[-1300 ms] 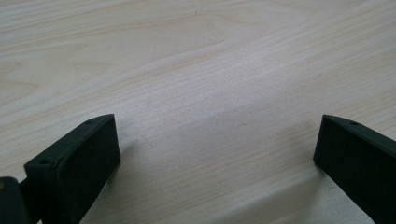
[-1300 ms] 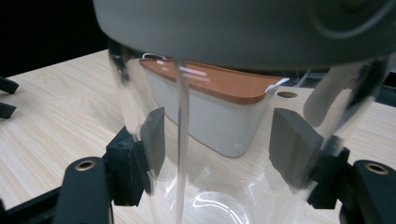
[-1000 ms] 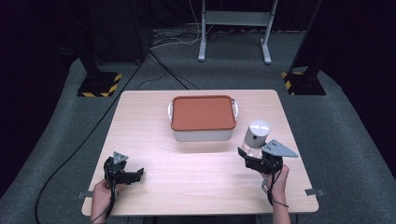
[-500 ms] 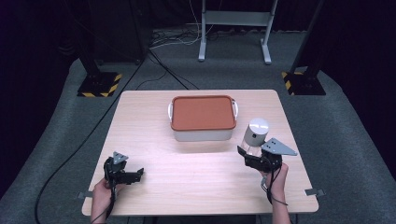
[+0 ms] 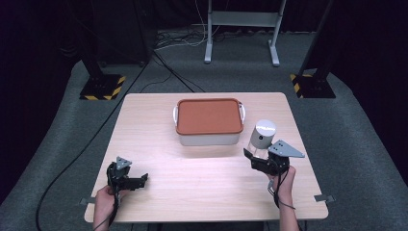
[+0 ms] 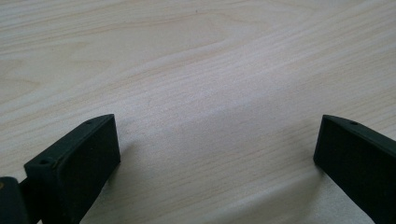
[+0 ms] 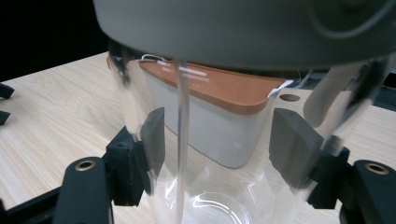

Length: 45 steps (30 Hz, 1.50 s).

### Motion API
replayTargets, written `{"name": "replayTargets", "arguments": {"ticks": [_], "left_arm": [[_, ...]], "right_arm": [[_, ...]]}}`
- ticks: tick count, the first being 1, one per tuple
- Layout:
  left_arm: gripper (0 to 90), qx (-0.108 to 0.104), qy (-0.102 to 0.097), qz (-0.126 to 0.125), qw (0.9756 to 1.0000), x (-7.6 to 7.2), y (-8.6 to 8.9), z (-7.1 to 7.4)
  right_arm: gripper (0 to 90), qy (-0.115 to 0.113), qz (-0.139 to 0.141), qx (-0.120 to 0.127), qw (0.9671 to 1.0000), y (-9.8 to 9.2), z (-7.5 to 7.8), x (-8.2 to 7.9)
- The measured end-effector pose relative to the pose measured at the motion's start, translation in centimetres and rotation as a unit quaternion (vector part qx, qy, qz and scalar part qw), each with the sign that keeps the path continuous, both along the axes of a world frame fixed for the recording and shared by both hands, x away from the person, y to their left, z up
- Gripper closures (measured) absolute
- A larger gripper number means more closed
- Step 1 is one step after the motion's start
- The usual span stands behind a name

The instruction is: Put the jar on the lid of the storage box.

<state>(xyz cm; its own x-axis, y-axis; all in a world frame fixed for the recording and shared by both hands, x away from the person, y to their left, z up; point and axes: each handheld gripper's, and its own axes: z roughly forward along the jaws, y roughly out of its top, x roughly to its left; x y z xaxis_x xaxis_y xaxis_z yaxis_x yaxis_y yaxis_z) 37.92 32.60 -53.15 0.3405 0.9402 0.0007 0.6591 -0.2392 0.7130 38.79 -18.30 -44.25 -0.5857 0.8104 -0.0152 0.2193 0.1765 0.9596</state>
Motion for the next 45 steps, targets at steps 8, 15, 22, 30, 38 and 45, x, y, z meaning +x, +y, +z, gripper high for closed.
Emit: {"name": "replayTargets", "arguments": {"ticks": [8,15,22,30,38,45], "left_arm": [[0.1,0.000,0.000,0.001,1.0000,0.0,0.0,0.0],[0.1,0.000,0.001,0.001,1.0000,-0.1,0.0,0.0],[0.0,0.000,0.000,0.001,1.0000,-0.1,0.0,0.0],[0.1,0.000,0.000,0.002,1.0000,-0.1,0.0,0.0],[0.1,0.000,0.000,0.002,1.0000,-0.1,0.0,0.0],[0.0,0.000,0.001,0.002,1.0000,-0.1,0.0,0.0]], "right_arm": [[30.0,-0.001,0.000,0.002,1.0000,0.2,0.1,0.5],[30.0,-0.001,-0.001,0.001,1.0000,0.3,0.2,1.0],[30.0,0.001,-0.002,0.006,1.0000,0.5,0.2,1.5],[30.0,0.004,-0.004,0.010,0.9999,0.6,0.1,2.1],[30.0,0.003,-0.005,0.009,0.9999,0.6,0.2,2.5],[30.0,0.004,-0.008,0.012,0.9999,0.6,0.3,2.9]]}}
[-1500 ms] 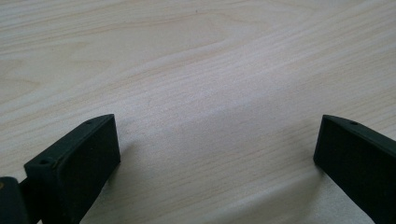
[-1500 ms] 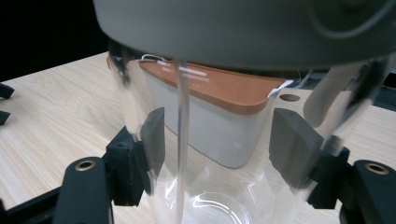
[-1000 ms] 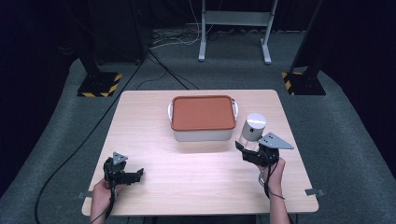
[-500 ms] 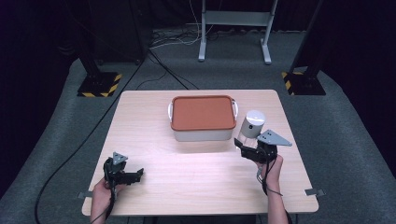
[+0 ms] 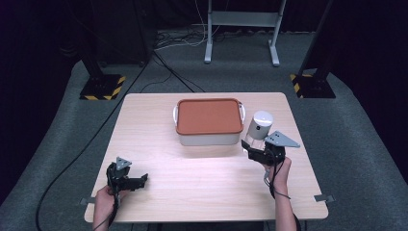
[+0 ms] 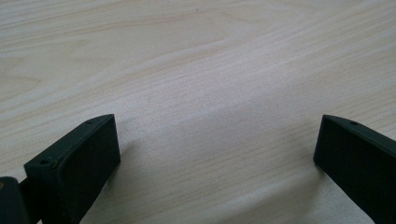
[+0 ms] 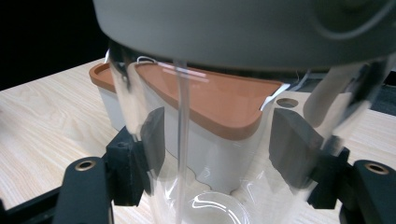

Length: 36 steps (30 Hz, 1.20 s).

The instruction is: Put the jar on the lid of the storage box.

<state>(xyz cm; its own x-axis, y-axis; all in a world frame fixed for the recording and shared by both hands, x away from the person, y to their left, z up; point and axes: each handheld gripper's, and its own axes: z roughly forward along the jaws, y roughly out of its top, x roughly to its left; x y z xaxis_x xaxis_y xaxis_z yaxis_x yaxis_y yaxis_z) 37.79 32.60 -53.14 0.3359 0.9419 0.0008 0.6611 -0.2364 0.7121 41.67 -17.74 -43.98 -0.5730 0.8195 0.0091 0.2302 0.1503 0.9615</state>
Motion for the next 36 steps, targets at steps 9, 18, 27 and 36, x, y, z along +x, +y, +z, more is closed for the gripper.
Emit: {"name": "replayTargets", "arguments": {"ticks": [9,18,27,36], "left_arm": [[0.0,0.000,0.000,0.000,1.0000,0.0,0.0,0.0],[0.0,0.000,0.000,0.001,1.0000,0.0,0.0,0.0],[0.0,0.000,0.000,0.001,1.0000,0.0,0.0,0.0],[0.1,0.000,0.000,0.001,1.0000,0.0,0.0,0.0]], "right_arm": [[30.0,0.000,-0.001,0.000,1.0000,0.1,0.2,0.5],[30.0,0.000,-0.001,0.002,1.0000,0.2,0.4,1.0],[30.0,0.000,-0.001,0.002,1.0000,0.5,0.7,1.5],[30.0,-0.002,0.001,0.002,1.0000,0.7,1.1,1.9]]}}
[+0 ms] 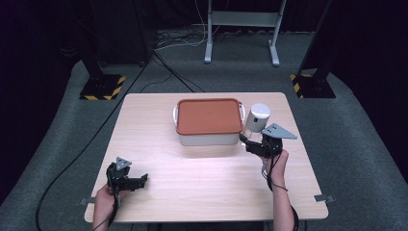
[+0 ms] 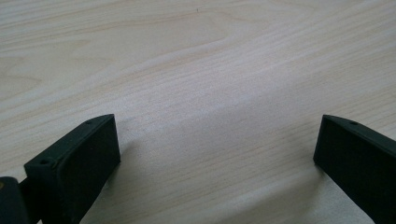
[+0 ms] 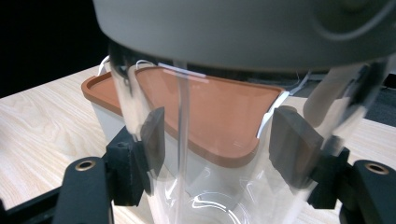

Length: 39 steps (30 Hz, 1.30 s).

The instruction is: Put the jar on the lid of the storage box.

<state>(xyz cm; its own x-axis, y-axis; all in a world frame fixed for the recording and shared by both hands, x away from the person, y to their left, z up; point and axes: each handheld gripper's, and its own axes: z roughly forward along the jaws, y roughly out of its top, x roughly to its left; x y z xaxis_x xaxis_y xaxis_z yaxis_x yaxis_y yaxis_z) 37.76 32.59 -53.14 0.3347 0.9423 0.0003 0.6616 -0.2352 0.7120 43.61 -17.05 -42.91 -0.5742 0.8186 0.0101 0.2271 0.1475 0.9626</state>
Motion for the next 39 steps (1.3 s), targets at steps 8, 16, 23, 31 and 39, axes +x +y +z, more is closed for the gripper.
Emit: {"name": "replayTargets", "arguments": {"ticks": [8,16,23,31,39], "left_arm": [[0.1,0.000,0.000,0.000,1.0000,0.0,0.0,0.0],[0.0,0.000,0.000,0.000,1.0000,0.0,0.0,0.0],[0.1,0.000,0.000,0.000,1.0000,0.0,0.0,0.0],[0.1,0.000,0.000,0.001,1.0000,0.0,0.0,0.0],[0.1,0.000,0.000,0.000,1.0000,0.0,0.0,0.0]], "right_arm": [[30.0,0.001,0.001,0.001,1.0000,0.2,0.2,0.3],[30.0,0.000,0.001,0.001,1.0000,0.3,0.5,0.8],[30.0,-0.001,0.002,0.001,1.0000,0.4,0.9,1.2],[30.0,-0.001,0.004,0.001,1.0000,0.7,1.2,1.6],[30.0,-0.001,0.005,0.002,1.0000,0.9,1.3,2.1]]}}
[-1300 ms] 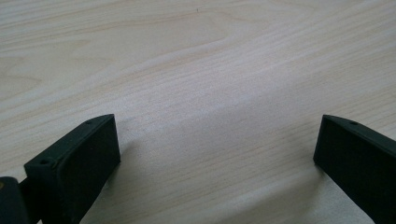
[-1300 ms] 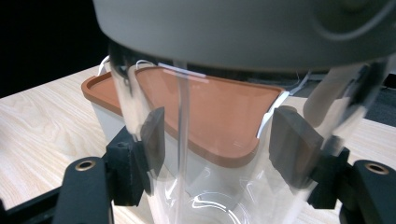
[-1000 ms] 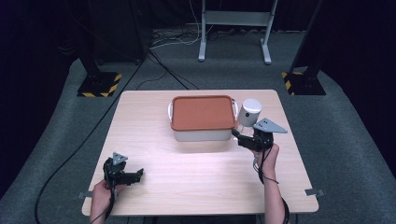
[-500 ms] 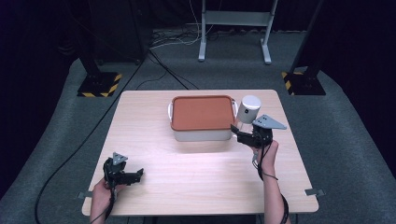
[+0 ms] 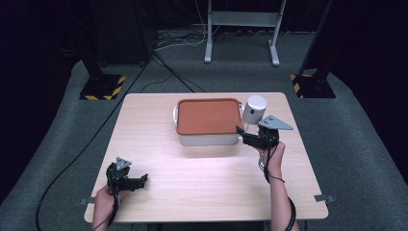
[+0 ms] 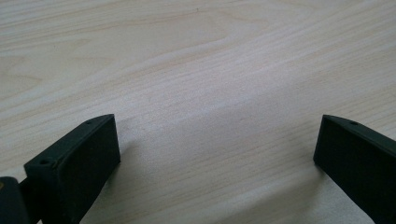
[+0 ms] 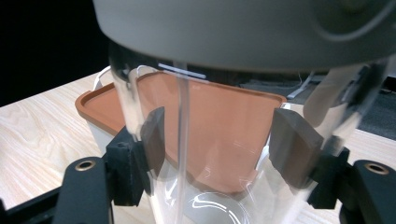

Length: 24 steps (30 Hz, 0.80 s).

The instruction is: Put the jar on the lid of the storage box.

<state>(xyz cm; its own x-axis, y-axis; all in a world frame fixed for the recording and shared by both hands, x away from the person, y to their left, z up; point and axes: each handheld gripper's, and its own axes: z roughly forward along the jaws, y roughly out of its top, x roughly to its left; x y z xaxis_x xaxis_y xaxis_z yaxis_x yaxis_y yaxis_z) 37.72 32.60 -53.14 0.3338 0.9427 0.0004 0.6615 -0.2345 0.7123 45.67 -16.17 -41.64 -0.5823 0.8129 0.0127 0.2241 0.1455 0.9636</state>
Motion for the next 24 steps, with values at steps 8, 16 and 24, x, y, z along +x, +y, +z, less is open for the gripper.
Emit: {"name": "replayTargets", "arguments": {"ticks": [8,16,24], "left_arm": [[0.0,0.000,0.000,0.000,1.0000,0.0,0.0,0.0],[0.0,0.000,0.000,0.001,1.0000,0.0,0.0,0.0],[0.1,0.000,0.000,0.001,1.0000,0.0,0.0,0.0]], "right_arm": [[30.0,0.001,-0.001,0.001,1.0000,0.1,0.2,0.5],[30.0,0.002,0.000,0.000,1.0000,0.4,0.2,1.0],[30.0,0.004,0.000,-0.002,1.0000,0.8,0.2,1.6]]}}
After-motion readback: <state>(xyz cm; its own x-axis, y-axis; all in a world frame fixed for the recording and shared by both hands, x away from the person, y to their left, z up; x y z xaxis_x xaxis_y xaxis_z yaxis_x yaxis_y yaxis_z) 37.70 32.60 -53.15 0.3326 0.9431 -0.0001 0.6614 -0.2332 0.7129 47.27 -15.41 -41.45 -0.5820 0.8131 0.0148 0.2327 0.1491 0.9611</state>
